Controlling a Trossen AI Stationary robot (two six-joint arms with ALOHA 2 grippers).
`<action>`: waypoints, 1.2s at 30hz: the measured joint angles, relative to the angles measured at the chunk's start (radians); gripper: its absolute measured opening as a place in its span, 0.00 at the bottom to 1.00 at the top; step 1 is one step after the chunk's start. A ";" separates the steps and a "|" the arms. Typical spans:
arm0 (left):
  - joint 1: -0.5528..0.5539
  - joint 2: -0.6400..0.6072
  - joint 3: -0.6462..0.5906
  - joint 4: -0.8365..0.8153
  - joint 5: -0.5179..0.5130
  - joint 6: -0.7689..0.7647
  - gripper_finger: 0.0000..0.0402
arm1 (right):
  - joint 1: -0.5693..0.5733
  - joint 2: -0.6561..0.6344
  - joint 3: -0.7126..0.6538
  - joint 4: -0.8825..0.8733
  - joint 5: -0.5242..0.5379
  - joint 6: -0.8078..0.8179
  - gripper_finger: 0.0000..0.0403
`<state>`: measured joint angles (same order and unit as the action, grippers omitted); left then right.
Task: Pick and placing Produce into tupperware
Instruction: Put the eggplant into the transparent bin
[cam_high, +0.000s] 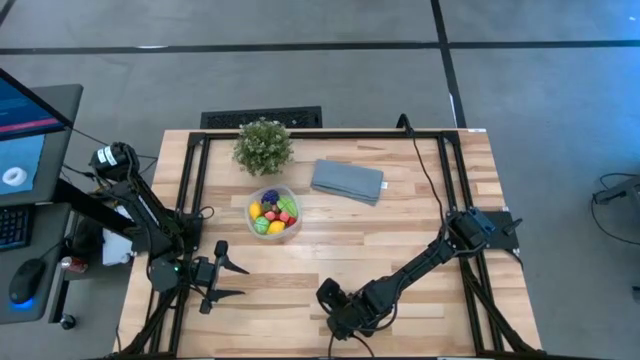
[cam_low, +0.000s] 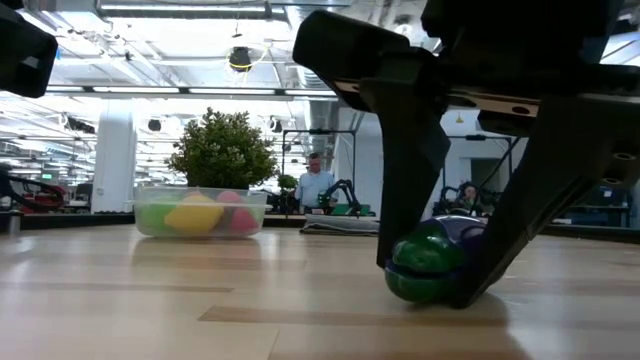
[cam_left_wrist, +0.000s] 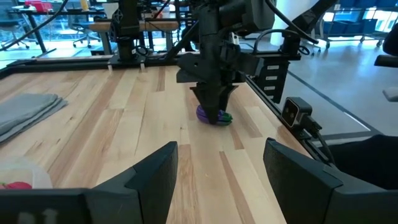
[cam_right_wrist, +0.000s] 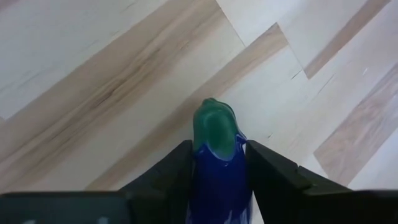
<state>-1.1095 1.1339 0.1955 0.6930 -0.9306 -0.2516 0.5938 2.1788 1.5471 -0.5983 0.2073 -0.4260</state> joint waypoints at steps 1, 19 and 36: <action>0.000 0.000 0.000 0.000 0.000 0.000 0.56 | 0.000 0.000 0.000 -0.001 0.000 0.004 0.43; 0.000 0.000 0.000 0.001 0.000 0.000 0.56 | -0.001 0.001 -0.001 -0.003 0.001 0.034 0.42; 0.000 0.000 0.000 0.001 0.008 0.000 0.56 | -0.007 0.001 -0.001 -0.008 0.004 0.097 0.41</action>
<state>-1.1095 1.1339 0.1955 0.6941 -0.9230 -0.2516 0.5865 2.1796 1.5463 -0.6067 0.2111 -0.3290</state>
